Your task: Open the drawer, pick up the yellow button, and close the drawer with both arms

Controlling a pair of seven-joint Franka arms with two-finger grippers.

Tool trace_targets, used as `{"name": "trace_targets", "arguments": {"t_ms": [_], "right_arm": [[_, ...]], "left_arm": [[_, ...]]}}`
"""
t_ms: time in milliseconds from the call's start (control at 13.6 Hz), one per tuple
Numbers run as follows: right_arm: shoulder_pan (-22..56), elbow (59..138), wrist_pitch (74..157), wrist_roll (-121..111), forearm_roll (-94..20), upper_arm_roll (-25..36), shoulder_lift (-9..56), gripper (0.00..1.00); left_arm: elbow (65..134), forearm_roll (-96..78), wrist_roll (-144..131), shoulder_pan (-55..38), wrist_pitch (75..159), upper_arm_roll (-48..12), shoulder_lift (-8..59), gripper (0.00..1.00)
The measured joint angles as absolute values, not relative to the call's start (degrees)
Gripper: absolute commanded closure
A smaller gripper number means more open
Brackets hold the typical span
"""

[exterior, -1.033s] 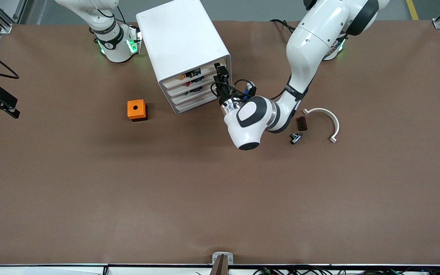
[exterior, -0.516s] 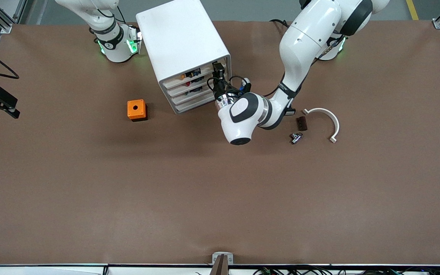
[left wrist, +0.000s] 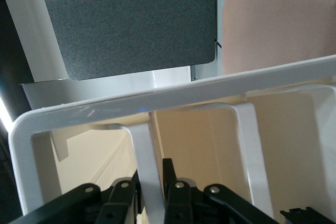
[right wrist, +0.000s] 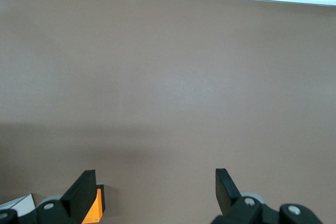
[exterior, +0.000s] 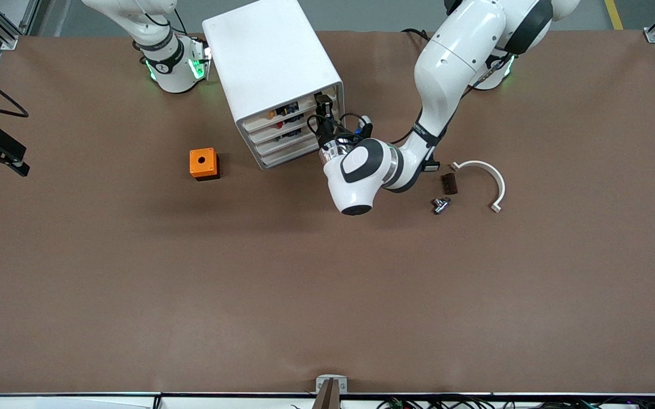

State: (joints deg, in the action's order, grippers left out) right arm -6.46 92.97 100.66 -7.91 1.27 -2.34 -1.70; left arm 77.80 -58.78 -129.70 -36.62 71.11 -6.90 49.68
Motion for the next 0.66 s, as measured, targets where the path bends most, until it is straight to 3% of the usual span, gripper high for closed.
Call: {"name": "trace_targets", "arguments": {"t_ms": [664], "right_arm": [[-6.46,92.97,100.63,-7.63,1.27,-2.34,-1.70,0.00]], "left_arm": [[77.94,-60.01,-131.04,-34.30,70.80,-6.14,49.71,0.88]]}}
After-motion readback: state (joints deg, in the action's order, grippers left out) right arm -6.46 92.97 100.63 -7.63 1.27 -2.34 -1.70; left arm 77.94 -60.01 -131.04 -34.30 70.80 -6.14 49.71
